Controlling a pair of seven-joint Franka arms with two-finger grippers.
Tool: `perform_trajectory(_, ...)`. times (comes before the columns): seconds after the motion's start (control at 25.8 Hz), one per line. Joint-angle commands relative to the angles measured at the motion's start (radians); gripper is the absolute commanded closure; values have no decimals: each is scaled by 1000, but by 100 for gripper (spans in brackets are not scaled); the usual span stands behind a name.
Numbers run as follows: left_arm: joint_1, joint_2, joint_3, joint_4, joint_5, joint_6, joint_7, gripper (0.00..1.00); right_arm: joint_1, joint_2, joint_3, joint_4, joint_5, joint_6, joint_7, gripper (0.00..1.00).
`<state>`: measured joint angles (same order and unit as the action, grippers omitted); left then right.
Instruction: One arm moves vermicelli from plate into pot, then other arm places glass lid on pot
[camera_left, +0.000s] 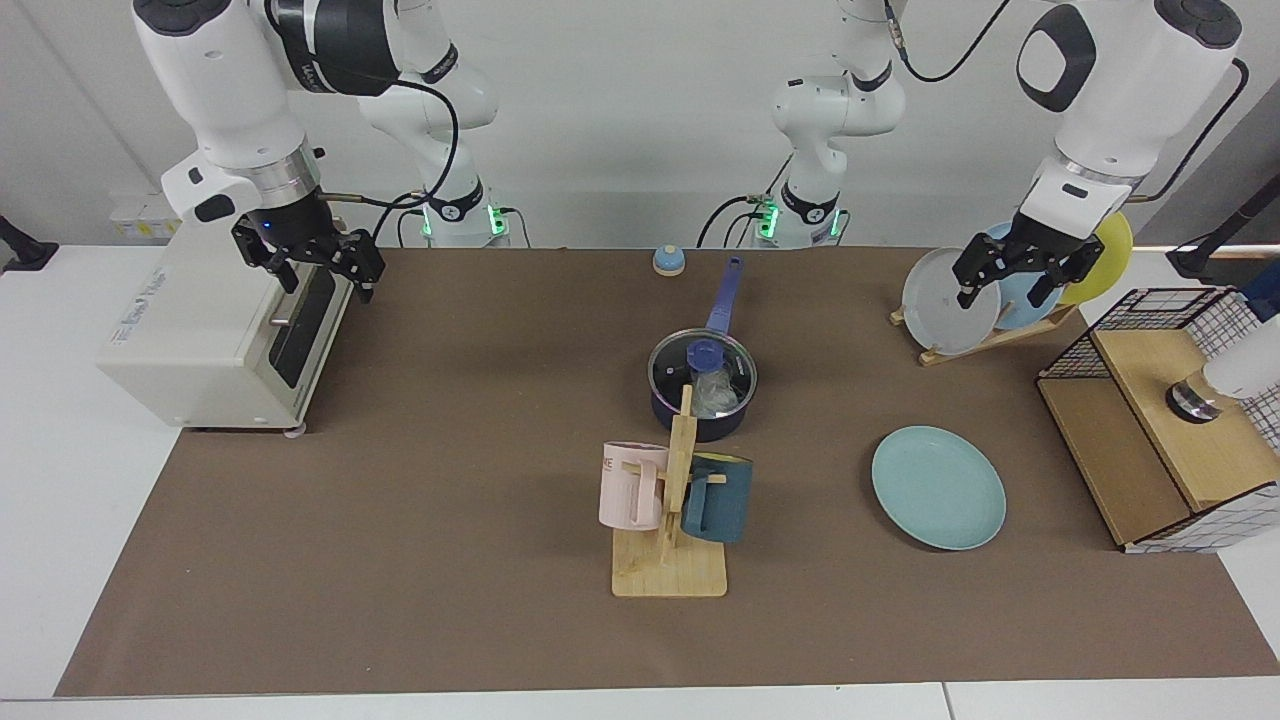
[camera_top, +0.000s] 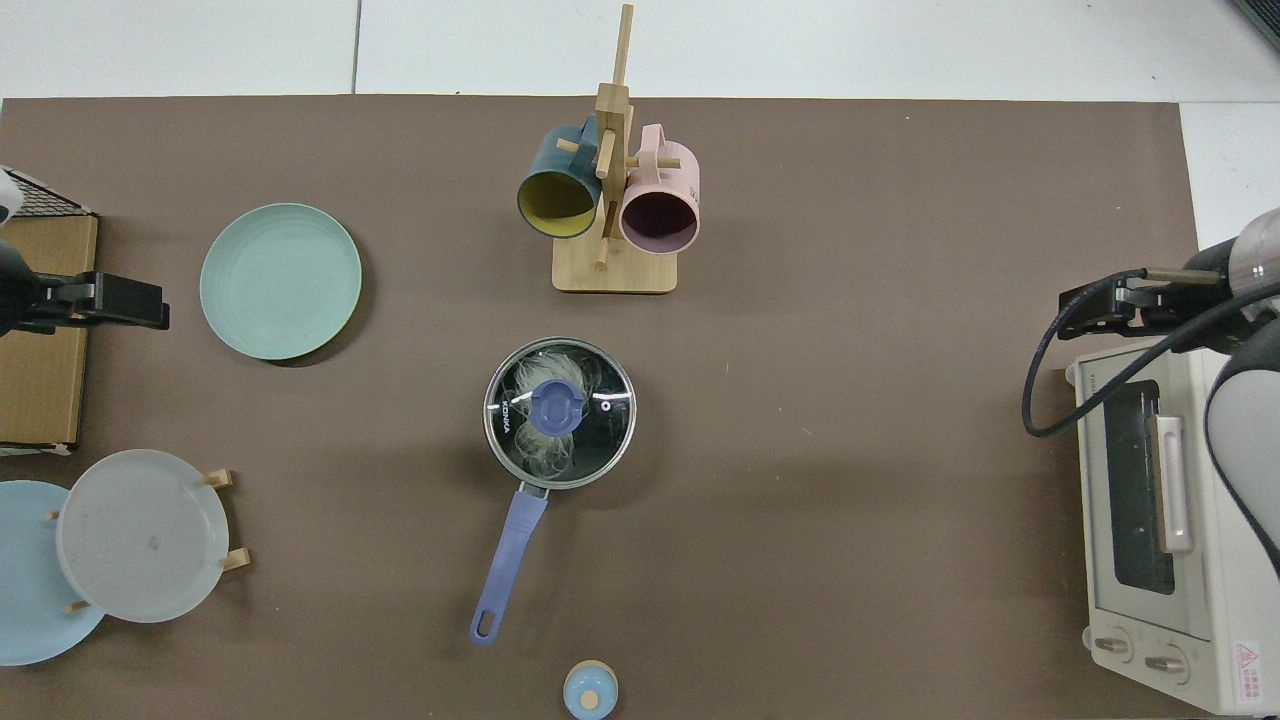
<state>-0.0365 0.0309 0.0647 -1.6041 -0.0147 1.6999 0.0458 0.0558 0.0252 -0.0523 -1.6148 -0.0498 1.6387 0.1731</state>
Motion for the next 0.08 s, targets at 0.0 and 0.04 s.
perform_trajectory(0.0, -5, -22, 1, -19, 9, -8, 2, 0, -19, -4, 11, -5, 21, -2, -41, 0)
perform_trajectory(0.04, -5, -22, 1, -19, 9, -8, 2, 0, -19, -4, 11, -5, 21, -2, -40, 0)
